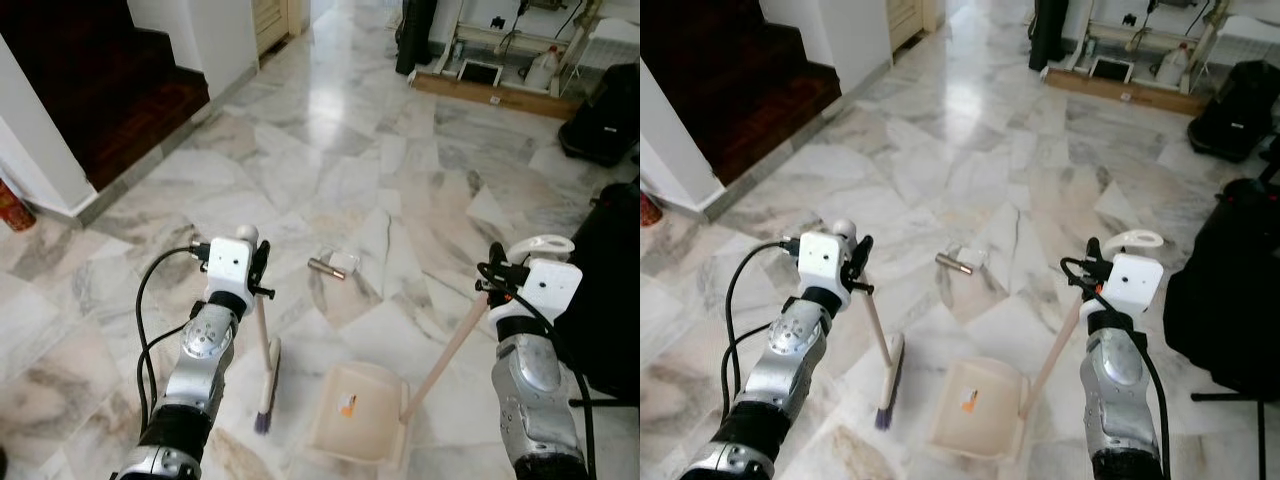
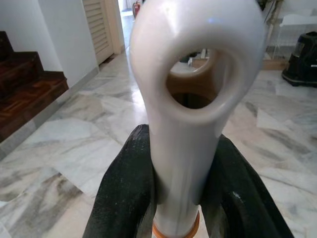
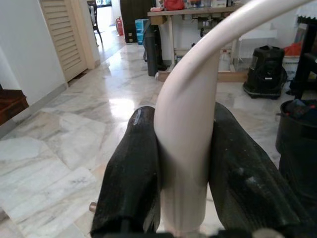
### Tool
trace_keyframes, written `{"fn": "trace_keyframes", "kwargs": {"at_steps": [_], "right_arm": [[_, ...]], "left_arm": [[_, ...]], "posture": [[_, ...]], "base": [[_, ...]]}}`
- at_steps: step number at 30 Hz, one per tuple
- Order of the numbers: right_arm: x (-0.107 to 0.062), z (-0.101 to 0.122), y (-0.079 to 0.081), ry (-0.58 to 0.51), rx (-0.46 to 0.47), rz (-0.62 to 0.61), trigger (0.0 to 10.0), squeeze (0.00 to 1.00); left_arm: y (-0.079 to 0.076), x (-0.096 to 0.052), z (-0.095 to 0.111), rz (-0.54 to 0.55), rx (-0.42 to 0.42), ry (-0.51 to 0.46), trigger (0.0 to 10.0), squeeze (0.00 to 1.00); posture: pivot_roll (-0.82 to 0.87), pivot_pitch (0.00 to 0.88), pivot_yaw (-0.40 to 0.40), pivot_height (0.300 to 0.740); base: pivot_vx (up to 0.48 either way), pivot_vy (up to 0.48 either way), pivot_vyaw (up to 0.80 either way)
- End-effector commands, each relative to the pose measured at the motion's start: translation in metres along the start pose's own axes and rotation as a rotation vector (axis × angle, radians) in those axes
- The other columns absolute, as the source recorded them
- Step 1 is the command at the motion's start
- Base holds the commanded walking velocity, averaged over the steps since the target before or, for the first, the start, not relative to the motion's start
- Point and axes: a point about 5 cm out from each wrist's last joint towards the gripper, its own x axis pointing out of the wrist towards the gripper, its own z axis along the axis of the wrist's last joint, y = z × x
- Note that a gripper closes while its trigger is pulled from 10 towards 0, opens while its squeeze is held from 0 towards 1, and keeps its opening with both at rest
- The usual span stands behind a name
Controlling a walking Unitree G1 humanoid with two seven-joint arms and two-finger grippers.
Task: Sweep floor
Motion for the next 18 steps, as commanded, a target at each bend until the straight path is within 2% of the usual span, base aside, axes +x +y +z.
{"fn": "trace_keyframes", "kwargs": {"at_steps": [1,18], "right_arm": [[0.0011,0.0109,-0.0005,-0.055,0.009,0.004,10.0,0.00],[0.0007,0.0110,-0.0007,-0.052,0.012,0.005,10.0,0.00]], "left_arm": [[0.0021,0.0009,0.0079,0.013,-0.007,-0.040,10.0,0.00],[0.0026,0.0008,0.0085,0.015,-0.009,-0.042,10.0,0.00]], "posture": [[0.04,0.132,-0.027,0.740],[0.04,0.133,-0.026,0.740]], "base": [[0.000,0.000,0.00],[0.000,0.000,0.00]]}}
